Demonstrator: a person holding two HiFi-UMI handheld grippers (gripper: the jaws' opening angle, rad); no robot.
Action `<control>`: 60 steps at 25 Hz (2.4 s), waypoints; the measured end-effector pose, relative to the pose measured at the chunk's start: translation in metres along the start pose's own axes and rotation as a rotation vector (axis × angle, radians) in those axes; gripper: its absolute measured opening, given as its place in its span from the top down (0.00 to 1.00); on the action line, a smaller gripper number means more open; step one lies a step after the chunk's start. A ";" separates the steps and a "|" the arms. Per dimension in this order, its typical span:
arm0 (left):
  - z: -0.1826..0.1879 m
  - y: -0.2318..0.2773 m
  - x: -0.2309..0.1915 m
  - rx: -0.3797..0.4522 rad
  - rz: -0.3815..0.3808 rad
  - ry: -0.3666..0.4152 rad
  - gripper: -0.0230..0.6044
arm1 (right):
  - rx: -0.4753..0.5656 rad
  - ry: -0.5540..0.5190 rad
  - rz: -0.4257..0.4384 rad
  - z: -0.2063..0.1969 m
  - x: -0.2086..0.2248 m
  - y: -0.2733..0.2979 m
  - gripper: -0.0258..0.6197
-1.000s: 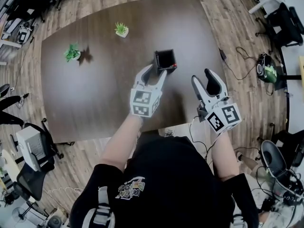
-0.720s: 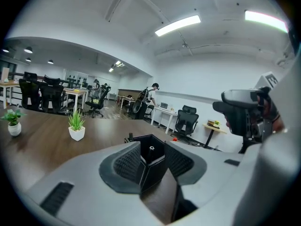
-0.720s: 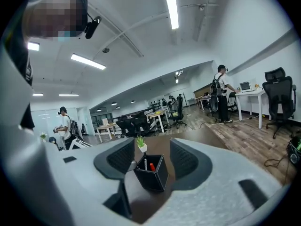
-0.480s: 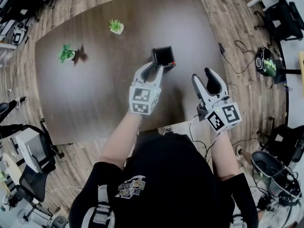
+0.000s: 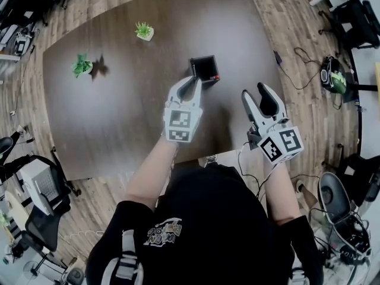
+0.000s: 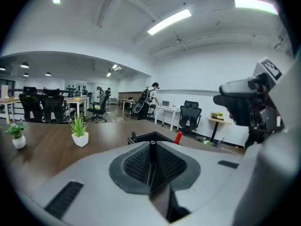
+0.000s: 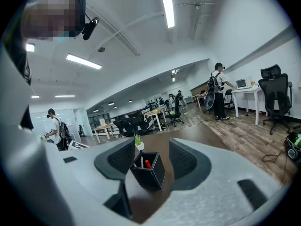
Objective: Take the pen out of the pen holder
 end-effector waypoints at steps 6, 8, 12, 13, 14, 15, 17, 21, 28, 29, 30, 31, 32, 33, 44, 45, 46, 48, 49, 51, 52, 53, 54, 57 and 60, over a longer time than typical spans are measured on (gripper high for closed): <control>0.004 -0.001 -0.002 0.014 0.008 0.001 0.90 | 0.006 0.000 0.000 0.002 0.000 -0.001 0.60; 0.007 -0.002 -0.002 0.023 0.010 0.003 0.90 | 0.012 0.000 0.002 0.003 0.000 -0.002 0.60; 0.018 -0.007 -0.004 0.045 0.017 0.006 0.91 | 0.026 0.001 0.008 0.007 -0.002 -0.003 0.61; 0.021 -0.008 -0.003 0.052 0.018 0.007 0.91 | 0.030 0.002 0.009 0.007 -0.002 -0.004 0.61; 0.024 -0.010 -0.002 0.059 0.019 0.008 0.91 | 0.034 0.004 0.011 0.008 -0.002 -0.006 0.62; 0.027 -0.012 -0.001 0.067 0.021 0.009 0.91 | 0.038 0.006 0.013 0.009 -0.003 -0.008 0.63; 0.034 -0.017 0.002 0.083 0.026 0.012 0.91 | 0.046 0.007 0.017 0.011 -0.003 -0.012 0.64; 0.051 -0.027 0.005 0.122 0.033 0.025 0.91 | 0.073 0.010 0.027 0.016 -0.004 -0.018 0.70; 0.083 -0.053 0.018 0.197 0.048 0.055 0.91 | 0.112 -0.018 0.059 0.027 -0.013 -0.037 0.95; 0.087 -0.058 0.020 0.207 0.052 0.061 0.91 | 0.117 -0.025 0.065 0.028 -0.014 -0.040 0.95; 0.091 -0.063 0.022 0.216 0.056 0.067 0.91 | 0.122 -0.031 0.071 0.029 -0.015 -0.043 0.95; 0.095 -0.068 0.025 0.225 0.060 0.072 0.91 | 0.128 -0.038 0.077 0.031 -0.017 -0.046 0.95; 0.098 -0.073 0.028 0.233 0.066 0.076 0.91 | 0.134 -0.045 0.084 0.033 -0.018 -0.050 0.95; 0.102 -0.079 0.031 0.241 0.071 0.081 0.91 | 0.139 -0.052 0.091 0.034 -0.020 -0.053 0.95; 0.131 -0.154 0.092 0.306 0.145 0.092 0.91 | 0.176 -0.095 0.210 0.042 -0.035 -0.107 0.95; 0.131 -0.163 0.097 0.311 0.156 0.090 0.91 | 0.176 -0.098 0.224 0.041 -0.038 -0.112 0.95; 0.131 -0.171 0.102 0.314 0.168 0.088 0.91 | 0.176 -0.100 0.238 0.040 -0.040 -0.116 0.95; 0.127 -0.189 0.110 0.315 0.194 0.083 0.91 | 0.172 -0.103 0.266 0.036 -0.045 -0.124 0.95; 0.124 -0.198 0.114 0.315 0.208 0.081 0.91 | 0.168 -0.103 0.279 0.033 -0.049 -0.127 0.95; 0.118 -0.217 0.119 0.310 0.237 0.078 0.91 | 0.159 -0.101 0.303 0.027 -0.056 -0.133 0.95; 0.114 -0.227 0.121 0.306 0.250 0.075 0.91 | 0.153 -0.098 0.314 0.024 -0.061 -0.135 0.95; 0.111 -0.236 0.121 0.304 0.262 0.073 0.91 | 0.149 -0.096 0.325 0.020 -0.066 -0.137 0.95; 0.109 -0.244 0.121 0.304 0.275 0.072 0.91 | 0.144 -0.095 0.337 0.017 -0.072 -0.138 0.95; 0.099 -0.268 0.117 0.303 0.311 0.060 0.91 | 0.127 -0.099 0.372 0.006 -0.091 -0.137 0.95; 0.084 -0.292 0.113 0.281 0.331 0.049 0.91 | 0.111 -0.091 0.399 -0.006 -0.115 -0.137 0.95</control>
Point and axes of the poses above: the fingertips, and each gripper's own axes: y forward along the fingers, x to its right, z out of its top, the point moved 5 cm from there along -y, backward along the fingers, and after that the axes turned 1 degree about y, right-handed, at the moved point
